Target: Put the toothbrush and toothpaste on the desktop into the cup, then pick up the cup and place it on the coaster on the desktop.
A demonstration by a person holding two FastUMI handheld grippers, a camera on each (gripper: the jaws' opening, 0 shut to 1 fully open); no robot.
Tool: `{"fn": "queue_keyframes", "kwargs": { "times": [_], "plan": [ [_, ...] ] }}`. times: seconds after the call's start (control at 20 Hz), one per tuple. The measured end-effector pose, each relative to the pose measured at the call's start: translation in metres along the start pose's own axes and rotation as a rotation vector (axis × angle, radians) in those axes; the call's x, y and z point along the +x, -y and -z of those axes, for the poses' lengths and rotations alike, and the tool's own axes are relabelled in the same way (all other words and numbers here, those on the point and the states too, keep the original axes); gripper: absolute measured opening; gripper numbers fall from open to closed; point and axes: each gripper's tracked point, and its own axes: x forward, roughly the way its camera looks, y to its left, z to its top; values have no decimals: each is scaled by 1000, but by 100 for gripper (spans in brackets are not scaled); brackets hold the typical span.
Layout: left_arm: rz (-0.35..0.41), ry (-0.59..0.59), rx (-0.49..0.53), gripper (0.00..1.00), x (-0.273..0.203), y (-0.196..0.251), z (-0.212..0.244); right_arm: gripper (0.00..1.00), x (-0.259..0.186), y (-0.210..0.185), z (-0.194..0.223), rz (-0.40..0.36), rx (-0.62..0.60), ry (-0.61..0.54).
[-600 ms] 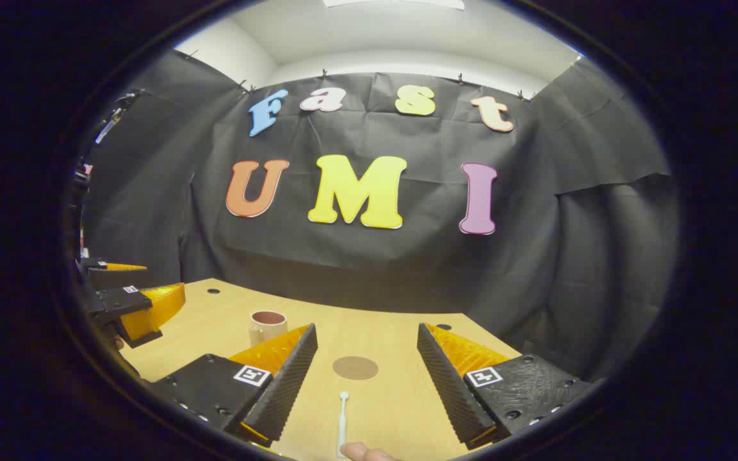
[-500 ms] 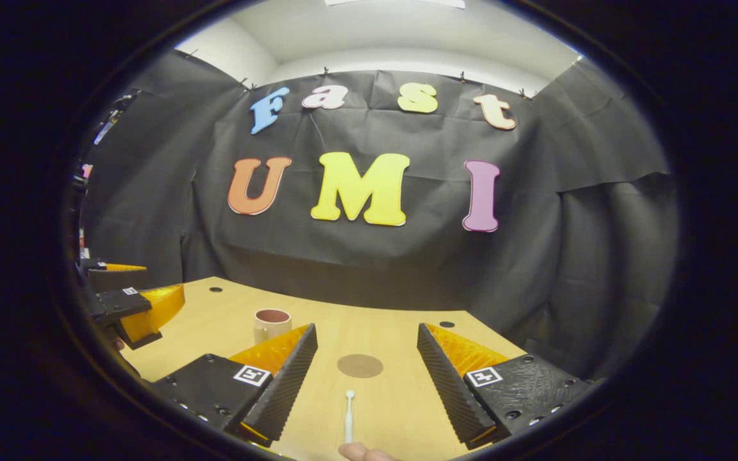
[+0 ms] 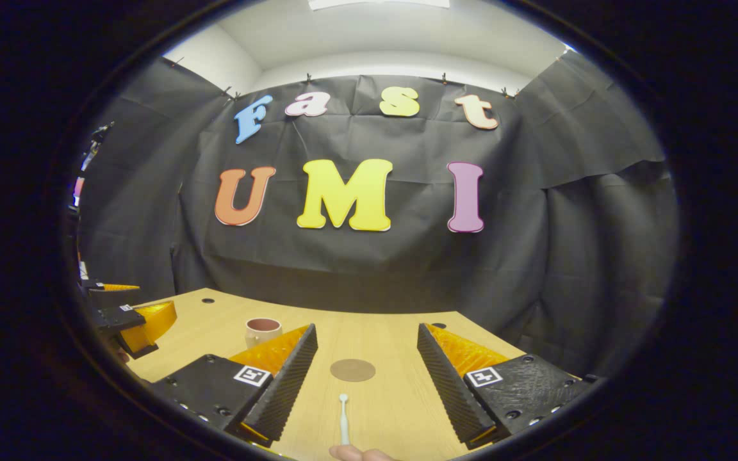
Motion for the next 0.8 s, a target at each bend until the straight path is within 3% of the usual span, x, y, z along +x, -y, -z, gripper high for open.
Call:
{"fn": "queue_keyframes", "kwargs": {
  "times": [0.5, 0.8],
  "plan": [
    [22, -33, 9, 98, 1, 12, 12, 95, 3, 4, 1, -8, -20, 8],
    [97, -175, 7, 98, 6, 38, 61, 95, 6, 9, 14, -4, -24, -16]
  ]
}}
